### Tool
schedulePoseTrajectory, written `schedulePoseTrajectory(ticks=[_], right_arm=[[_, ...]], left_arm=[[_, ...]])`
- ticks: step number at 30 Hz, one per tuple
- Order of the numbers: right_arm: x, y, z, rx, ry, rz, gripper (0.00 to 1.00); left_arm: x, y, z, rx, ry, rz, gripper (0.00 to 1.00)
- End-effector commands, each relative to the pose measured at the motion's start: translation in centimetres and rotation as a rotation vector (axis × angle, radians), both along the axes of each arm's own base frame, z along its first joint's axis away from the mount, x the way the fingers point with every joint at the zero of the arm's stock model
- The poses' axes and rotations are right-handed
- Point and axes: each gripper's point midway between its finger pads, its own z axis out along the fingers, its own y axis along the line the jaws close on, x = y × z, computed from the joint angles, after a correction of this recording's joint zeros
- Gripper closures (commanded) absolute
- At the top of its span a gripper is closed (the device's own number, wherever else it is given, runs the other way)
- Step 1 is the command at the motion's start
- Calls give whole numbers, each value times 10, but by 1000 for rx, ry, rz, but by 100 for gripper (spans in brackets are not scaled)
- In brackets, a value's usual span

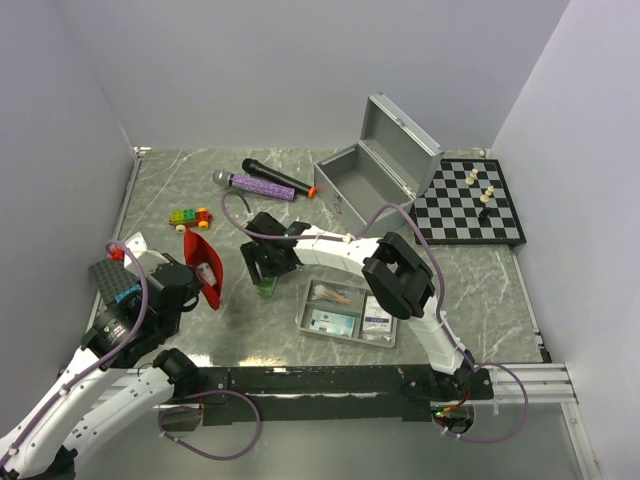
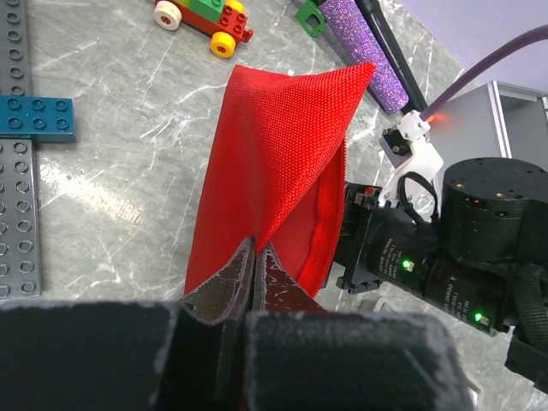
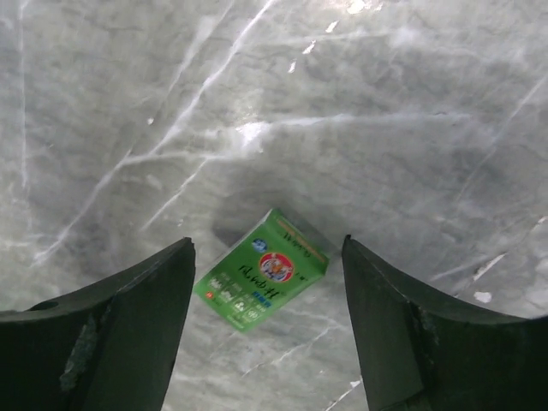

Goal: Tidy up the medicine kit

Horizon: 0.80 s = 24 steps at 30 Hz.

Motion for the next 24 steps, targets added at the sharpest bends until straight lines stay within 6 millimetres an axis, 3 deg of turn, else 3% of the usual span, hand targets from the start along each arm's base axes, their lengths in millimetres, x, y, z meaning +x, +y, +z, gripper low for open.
schedulePoseTrajectory(ticks=[1,7,11,16,20,24], right_arm=[[2,-12,-14,-98,-25,-8,27],[0,-27,-16,-144,-55,2,45],[1,-42,-13,-171,-101,8,49],[1,-59,7,-159,-168,-13,28],[0,-56,29,-101,-198,0,23],[-6,-57,29,-96,-182,36,21]], left_arm=[[2,4,9,-28,-43,31,99],[4,0,7,-20,-34,17,99],[6,-2,8,-18,-35,7,99],[8,-6,6,-16,-30,-3,99],[10,-9,7,-26,-32,-10,99],[10,-11,8,-29,-29,-16,99]])
